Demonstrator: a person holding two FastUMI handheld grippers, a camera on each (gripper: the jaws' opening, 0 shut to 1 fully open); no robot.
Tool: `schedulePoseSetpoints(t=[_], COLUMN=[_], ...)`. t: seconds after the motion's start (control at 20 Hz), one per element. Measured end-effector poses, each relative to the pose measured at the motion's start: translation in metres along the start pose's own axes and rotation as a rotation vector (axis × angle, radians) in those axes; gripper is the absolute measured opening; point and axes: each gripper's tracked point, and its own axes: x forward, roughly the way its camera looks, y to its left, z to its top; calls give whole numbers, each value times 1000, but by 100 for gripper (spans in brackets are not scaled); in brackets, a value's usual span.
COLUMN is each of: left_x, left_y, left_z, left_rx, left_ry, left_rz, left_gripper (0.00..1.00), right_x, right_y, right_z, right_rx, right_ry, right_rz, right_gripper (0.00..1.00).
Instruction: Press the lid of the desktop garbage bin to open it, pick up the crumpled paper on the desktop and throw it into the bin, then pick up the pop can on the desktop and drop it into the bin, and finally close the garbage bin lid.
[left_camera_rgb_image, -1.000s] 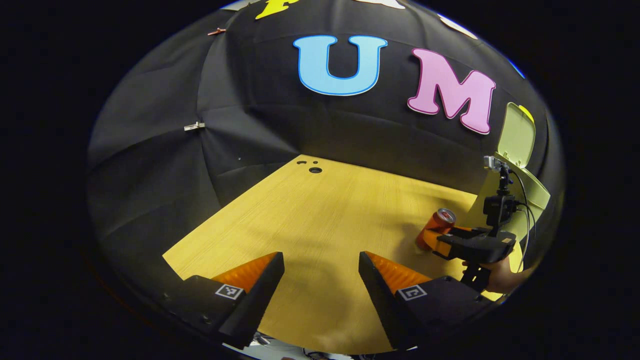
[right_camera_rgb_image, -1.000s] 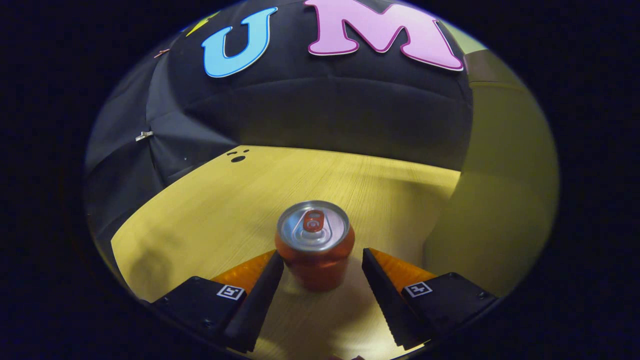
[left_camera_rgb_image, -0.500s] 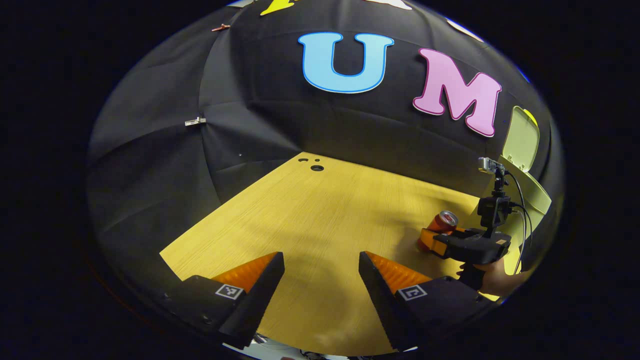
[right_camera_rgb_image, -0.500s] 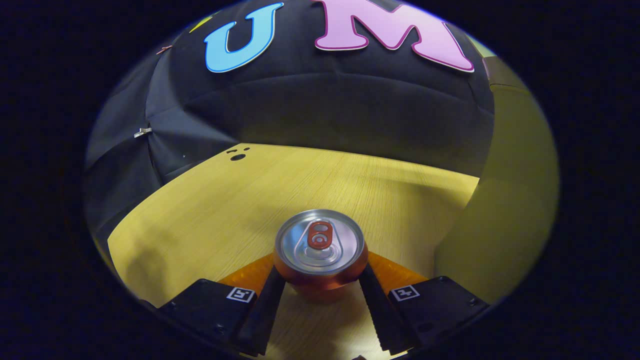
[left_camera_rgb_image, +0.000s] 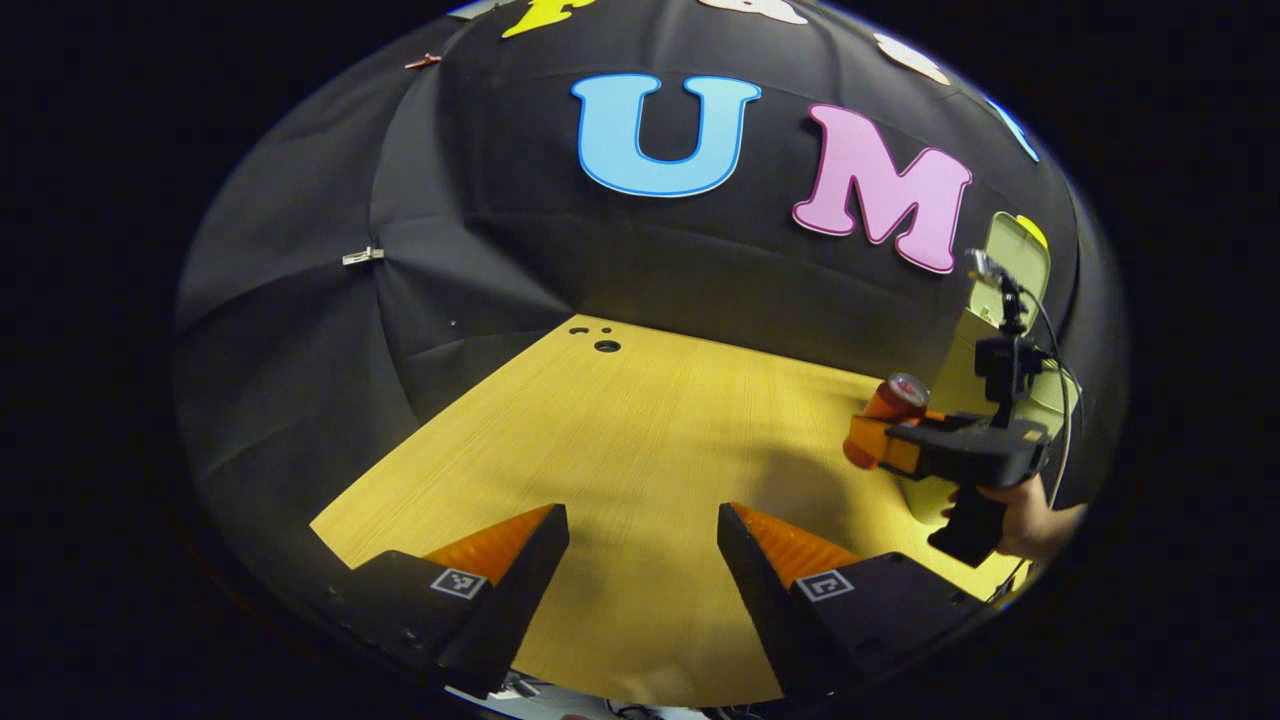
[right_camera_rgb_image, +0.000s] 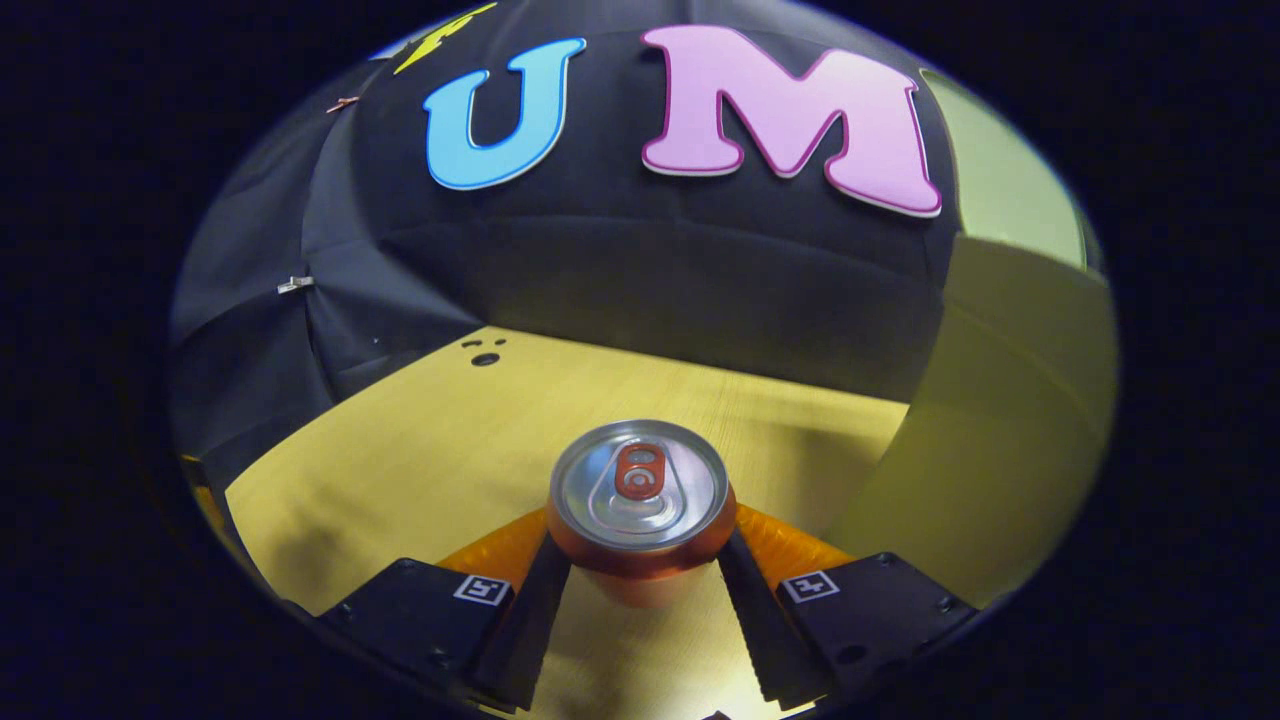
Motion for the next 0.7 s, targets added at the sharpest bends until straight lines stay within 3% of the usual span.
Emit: schedulePoseSetpoints(t=[0.35,0.5,0.7], left_x=[-15,-21,-18], left_y=[-1,-15,-15], left_z=[-1,9,32], left_rx=[-20,-53,-5], left_ry=[-32,-41,-79], left_rz=[-117,-218,-269], left_gripper=[96,96,96], right_x=[-72,-108,-147], right_y=[-5,-15,-39], right_z=[87,129,173], right_rx=[-60,-86,-56], right_ry=[-123,-196,-273], right_rz=[-59,-94,-144], right_gripper=[82,83,82])
